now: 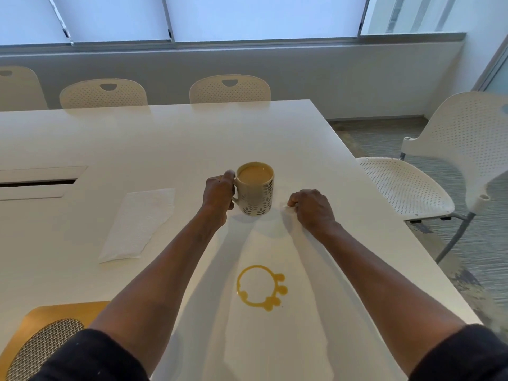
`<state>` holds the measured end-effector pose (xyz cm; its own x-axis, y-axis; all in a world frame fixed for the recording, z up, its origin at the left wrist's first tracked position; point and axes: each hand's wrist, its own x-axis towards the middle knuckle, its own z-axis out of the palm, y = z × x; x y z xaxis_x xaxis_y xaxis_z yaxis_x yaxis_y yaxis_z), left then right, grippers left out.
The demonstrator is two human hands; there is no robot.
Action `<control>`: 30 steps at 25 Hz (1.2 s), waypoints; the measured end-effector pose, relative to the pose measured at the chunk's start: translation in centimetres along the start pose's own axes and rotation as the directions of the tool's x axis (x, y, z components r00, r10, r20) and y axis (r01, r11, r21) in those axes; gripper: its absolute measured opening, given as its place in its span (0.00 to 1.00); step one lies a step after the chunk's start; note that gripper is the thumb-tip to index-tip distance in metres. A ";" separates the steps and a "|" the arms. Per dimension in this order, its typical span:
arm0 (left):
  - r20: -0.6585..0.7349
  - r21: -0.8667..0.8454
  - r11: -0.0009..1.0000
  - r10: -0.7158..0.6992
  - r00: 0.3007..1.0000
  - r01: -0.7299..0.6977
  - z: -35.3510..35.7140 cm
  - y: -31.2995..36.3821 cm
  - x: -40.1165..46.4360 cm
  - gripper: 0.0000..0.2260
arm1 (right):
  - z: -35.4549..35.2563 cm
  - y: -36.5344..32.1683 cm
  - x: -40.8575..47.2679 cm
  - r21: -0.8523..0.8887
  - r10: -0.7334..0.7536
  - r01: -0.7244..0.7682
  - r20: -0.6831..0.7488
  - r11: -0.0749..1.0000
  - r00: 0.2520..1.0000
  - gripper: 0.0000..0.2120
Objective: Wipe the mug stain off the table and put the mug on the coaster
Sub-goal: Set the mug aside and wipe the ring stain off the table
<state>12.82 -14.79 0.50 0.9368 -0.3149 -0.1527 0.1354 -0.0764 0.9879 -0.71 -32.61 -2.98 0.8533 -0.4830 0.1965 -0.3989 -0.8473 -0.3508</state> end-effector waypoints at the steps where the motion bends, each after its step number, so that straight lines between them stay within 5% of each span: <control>1: 0.007 0.003 1.000 0.001 1.000 -0.001 0.1 0.0 -0.2 0.19 | 0.1 -0.6 -0.9 -0.008 -0.032 0.032 0.001 0.999 1.000 0.13; 8: 0.069 0.000 1.000 0.014 0.998 -0.014 1.0 0.4 -1.2 0.18 | -0.8 -2.6 -7.2 -0.007 -0.090 0.091 0.078 0.996 0.993 0.12; 12: 0.096 0.021 1.000 0.022 0.995 -0.024 1.9 0.4 -1.4 0.18 | -2.0 -2.5 -9.7 0.129 -0.019 0.002 0.127 0.992 0.992 0.12; 17: 0.105 0.032 0.999 0.002 0.994 -0.005 3.6 -0.4 -1.2 0.17 | -4.3 -1.5 -11.4 0.587 0.247 -0.336 0.229 0.736 0.942 0.15; 22: 0.116 0.057 0.998 -0.023 0.993 0.017 5.7 -1.4 -0.9 0.17 | -4.9 0.1 -12.7 0.764 0.329 -0.392 0.248 0.512 0.911 0.12; 30: 0.130 0.048 0.999 -0.027 0.991 0.021 8.4 -2.5 -0.1 0.16 | -4.2 2.0 -13.3 0.790 0.340 -0.401 0.259 0.464 0.904 0.11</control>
<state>9.66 -22.51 -2.17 0.8827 -0.4333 -0.1818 0.1395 -0.1279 0.9819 -14.26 -28.77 -2.46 0.7226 -0.6676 -0.1793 -0.2621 -0.0245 -0.9647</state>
